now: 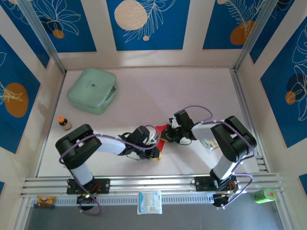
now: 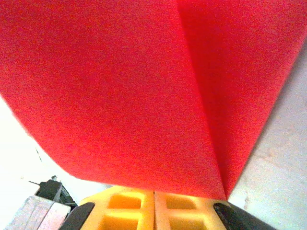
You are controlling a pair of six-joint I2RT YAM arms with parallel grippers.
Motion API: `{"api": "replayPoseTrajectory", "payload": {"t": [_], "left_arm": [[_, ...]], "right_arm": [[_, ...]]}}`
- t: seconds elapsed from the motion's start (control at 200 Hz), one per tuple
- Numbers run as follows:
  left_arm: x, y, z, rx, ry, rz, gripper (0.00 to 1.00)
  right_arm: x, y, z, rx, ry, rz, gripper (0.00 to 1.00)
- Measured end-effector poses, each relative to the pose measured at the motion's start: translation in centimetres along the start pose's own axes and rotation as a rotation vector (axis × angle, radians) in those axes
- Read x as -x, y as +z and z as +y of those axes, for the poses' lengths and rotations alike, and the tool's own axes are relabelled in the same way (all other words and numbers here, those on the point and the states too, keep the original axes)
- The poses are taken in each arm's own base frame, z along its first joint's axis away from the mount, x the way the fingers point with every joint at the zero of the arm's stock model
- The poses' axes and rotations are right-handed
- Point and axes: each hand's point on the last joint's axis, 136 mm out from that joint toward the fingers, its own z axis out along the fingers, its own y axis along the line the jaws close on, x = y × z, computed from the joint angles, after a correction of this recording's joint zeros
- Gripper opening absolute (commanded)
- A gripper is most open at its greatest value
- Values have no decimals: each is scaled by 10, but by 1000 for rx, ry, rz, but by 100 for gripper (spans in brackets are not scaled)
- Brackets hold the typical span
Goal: Fold a paper plane with a square sheet of paper (pick it up from the middle)
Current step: Fold the wing for the fifth time at the center of the table.
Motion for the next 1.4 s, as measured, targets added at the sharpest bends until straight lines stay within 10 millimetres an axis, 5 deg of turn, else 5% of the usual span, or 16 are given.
{"api": "replayPoseTrajectory", "payload": {"t": [0.285, 0.585, 0.8, 1.23, 1.4], "left_arm": [[-26, -15, 1, 38, 9, 30, 3], [28, -42, -31, -39, 38, -139, 6], [60, -25, -18, -27, -22, -158, 4], [57, -2, 4, 27, -47, -85, 0], [54, -2, 6, 30, 14, -71, 0]], "right_arm": [[-1, 1, 1, -1, 0, 1, 8], [-5, 0, 1, -17, 28, -19, 8], [-8, -1, 0, -23, 63, -26, 8], [-12, -8, -3, -31, 99, -33, 10], [0, -37, 5, -21, 50, -112, 13]]}}
